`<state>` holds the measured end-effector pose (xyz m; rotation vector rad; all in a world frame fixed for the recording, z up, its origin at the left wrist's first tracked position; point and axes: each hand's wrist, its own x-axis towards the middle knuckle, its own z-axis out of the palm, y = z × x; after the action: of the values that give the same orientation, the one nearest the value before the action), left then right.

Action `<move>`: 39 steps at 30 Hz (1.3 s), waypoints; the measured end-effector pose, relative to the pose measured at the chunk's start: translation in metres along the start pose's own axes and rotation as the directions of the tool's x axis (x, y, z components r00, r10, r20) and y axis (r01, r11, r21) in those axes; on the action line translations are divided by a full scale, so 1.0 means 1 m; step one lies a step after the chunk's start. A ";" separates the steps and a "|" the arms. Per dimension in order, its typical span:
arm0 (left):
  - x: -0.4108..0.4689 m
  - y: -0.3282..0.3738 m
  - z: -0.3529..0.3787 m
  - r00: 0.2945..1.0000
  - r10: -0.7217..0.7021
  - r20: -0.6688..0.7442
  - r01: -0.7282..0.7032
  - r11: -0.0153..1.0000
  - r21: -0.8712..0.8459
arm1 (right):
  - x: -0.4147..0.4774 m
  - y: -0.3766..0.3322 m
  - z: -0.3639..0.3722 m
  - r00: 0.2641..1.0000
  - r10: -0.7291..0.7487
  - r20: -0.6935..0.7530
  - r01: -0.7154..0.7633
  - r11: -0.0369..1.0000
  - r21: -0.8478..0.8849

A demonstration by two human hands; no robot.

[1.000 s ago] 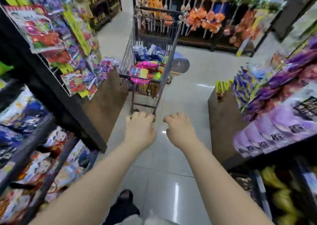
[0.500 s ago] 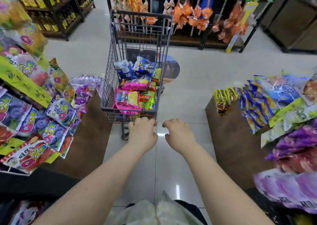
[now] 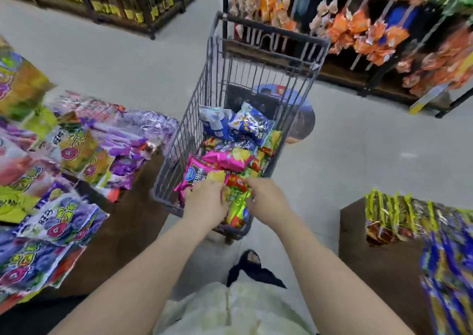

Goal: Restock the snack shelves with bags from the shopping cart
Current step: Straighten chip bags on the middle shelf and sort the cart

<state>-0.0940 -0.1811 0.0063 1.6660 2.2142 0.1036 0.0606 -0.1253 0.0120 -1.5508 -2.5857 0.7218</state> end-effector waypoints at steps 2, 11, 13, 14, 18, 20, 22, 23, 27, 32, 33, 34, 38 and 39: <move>0.032 0.007 -0.004 0.998 -0.061 -0.002 0.061 0.998 0.005 | 0.038 0.017 -0.008 0.998 -0.025 0.057 0.026 1.000 -0.011; 0.145 -0.005 -0.007 0.957 -0.263 0.120 0.271 0.961 -0.056 | 0.175 0.055 -0.009 0.974 -0.016 0.225 0.006 0.999 0.044; 0.166 -0.015 -0.003 0.947 -0.281 0.158 0.295 0.953 -0.075 | 0.200 0.057 -0.003 0.967 0.008 0.255 -0.023 0.998 0.055; 0.176 -0.020 0.000 0.941 -0.285 0.183 0.306 0.948 -0.093 | 0.211 0.058 0.000 0.962 0.030 0.270 -0.048 0.997 0.059; 0.210 -0.033 0.016 0.912 -0.290 0.290 0.359 0.907 -0.221 | 0.255 0.069 0.016 0.940 0.083 0.331 -0.111 0.991 0.068; 0.225 -0.036 0.030 0.896 -0.304 0.325 0.389 0.889 -0.243 | 0.277 0.078 0.022 0.920 0.086 0.381 -0.091 0.996 -0.005; 0.238 -0.037 0.046 0.858 -0.342 0.382 0.453 0.856 -0.251 | 0.303 0.090 0.028 0.888 0.088 0.452 -0.037 0.992 -0.119; 0.244 -0.037 0.057 0.829 -0.361 0.427 0.503 0.816 -0.286 | 0.317 0.097 0.031 0.872 0.086 0.481 -0.017 0.989 -0.145; 0.269 -0.027 0.102 0.658 -0.450 0.604 0.744 0.514 -0.428 | 0.367 0.124 0.052 0.829 0.072 0.554 -0.015 0.994 -0.106; 0.298 0.009 0.143 0.378 -0.454 0.807 0.860 -0.150 -0.487 | 0.391 0.158 0.080 0.768 0.078 0.636 -0.082 0.996 -0.023; 0.302 0.014 0.150 0.349 -0.457 0.818 0.844 -0.227 -0.487 | 0.392 0.165 0.085 0.757 0.088 0.647 -0.108 0.994 -0.009; 0.306 0.019 0.152 0.331 -0.467 0.820 0.814 -0.297 -0.499 | 0.392 0.170 0.090 0.746 0.107 0.657 -0.149 0.989 0.008; 0.306 0.029 0.162 0.349 -0.424 0.836 0.641 -0.543 -0.543 | 0.391 0.184 0.103 0.684 0.217 0.697 -0.386 0.918 0.093; 0.304 0.030 0.167 0.358 -0.426 0.831 0.616 -0.561 -0.553 | 0.391 0.186 0.105 0.674 0.239 0.699 -0.452 0.882 0.135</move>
<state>-0.0831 0.0873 -0.2156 -0.6827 1.5489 0.9604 -0.0093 0.2392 -0.2351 -1.9734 -2.3644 1.9429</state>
